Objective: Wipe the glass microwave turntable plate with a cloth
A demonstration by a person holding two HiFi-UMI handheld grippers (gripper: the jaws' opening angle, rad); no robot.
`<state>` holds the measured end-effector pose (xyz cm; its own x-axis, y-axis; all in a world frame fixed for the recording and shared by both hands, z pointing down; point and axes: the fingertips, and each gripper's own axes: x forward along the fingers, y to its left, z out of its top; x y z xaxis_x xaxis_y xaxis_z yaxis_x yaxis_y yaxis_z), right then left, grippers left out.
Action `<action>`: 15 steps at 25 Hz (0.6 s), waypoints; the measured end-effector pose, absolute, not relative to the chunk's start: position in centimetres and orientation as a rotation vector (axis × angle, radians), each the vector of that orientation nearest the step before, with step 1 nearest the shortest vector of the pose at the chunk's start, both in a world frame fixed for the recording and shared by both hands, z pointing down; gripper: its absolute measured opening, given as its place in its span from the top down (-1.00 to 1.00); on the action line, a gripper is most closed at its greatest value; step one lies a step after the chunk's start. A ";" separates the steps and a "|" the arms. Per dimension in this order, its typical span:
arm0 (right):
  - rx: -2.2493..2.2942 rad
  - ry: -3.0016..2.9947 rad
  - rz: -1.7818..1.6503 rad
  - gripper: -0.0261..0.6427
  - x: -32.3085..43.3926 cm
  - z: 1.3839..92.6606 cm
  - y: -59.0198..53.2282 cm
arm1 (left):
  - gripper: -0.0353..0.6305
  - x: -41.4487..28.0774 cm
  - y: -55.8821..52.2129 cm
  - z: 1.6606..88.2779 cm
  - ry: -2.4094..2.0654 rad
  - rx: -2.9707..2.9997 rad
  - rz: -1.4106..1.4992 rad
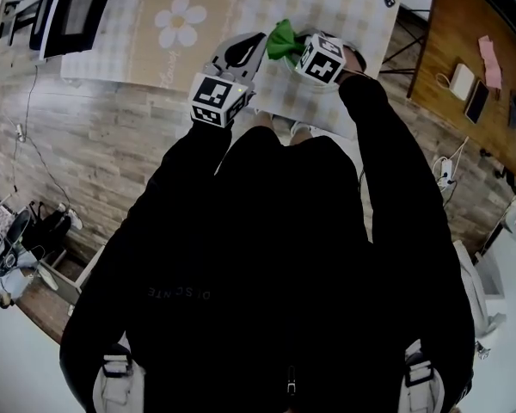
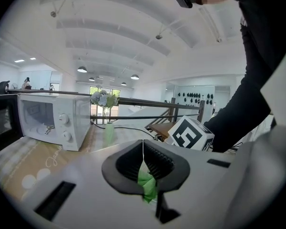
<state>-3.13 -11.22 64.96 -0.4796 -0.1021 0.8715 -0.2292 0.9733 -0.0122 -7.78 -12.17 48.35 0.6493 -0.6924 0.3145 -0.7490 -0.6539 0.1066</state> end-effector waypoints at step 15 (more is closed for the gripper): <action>0.165 -2.039 0.130 0.53 -8.5 67.5 -11.5 | 0.83 -10.6 -11.7 48.8 -1.180 2.617 0.359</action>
